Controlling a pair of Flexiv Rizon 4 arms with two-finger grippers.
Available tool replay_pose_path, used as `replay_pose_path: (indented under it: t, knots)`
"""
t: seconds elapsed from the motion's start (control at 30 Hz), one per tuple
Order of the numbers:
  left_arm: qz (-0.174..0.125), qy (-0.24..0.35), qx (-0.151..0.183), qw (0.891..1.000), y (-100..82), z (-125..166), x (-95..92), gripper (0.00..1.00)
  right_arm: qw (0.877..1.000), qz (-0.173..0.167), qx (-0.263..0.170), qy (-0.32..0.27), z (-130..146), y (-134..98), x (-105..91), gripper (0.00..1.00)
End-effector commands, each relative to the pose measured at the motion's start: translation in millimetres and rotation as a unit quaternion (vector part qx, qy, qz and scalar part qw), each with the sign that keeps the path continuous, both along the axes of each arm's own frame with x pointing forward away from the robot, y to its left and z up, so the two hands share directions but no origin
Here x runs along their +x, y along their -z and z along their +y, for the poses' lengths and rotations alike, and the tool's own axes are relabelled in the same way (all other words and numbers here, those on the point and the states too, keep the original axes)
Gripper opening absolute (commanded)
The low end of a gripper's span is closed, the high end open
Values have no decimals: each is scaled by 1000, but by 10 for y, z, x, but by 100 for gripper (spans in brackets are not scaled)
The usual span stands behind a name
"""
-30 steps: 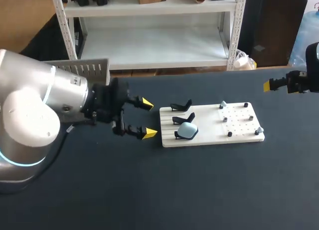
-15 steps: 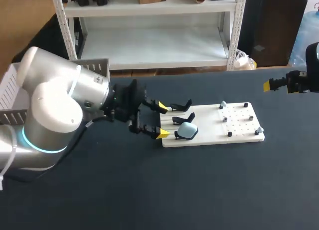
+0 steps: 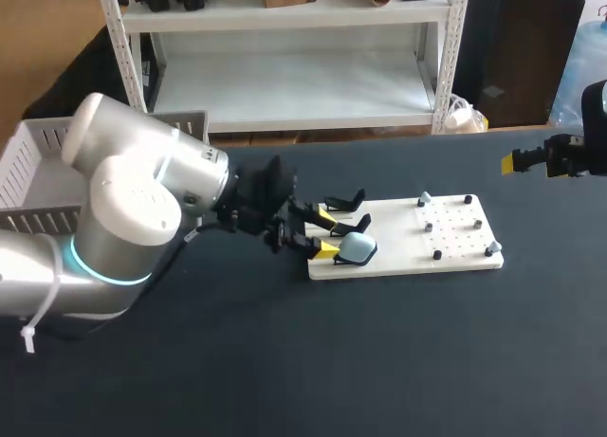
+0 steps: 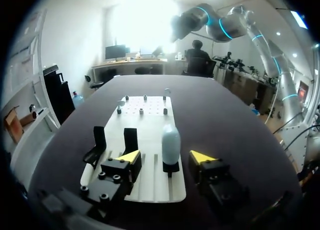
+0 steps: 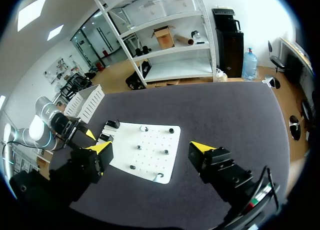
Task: Pick up each earbud case from the left stands, insert the matching earbuds, close the lid, and place the case in the box.
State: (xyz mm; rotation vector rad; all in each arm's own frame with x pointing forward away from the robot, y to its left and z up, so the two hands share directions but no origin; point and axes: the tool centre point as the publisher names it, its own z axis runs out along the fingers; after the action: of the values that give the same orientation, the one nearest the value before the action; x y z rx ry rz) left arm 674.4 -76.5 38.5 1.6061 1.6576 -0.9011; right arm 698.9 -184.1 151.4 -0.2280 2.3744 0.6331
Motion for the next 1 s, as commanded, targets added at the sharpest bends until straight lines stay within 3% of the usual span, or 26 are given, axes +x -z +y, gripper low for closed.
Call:
replay_pose_path:
  t: [0.03, 0.4, 1.0]
  knots:
    - [-1, 0, -2, 1000, 39, -22, -44, 58, 1000, 0, 2, -3, -12, 9, 11, 100]
    - [-6, -8, -13, 1000, 107, -80, -56, 51, 1000, 0, 2, -3, -12, 9, 11, 100]
    - [5, 1, -22, 1000, 117, -170, -8, 49, 1000, 0, 2, -3, -12, 9, 11, 100]
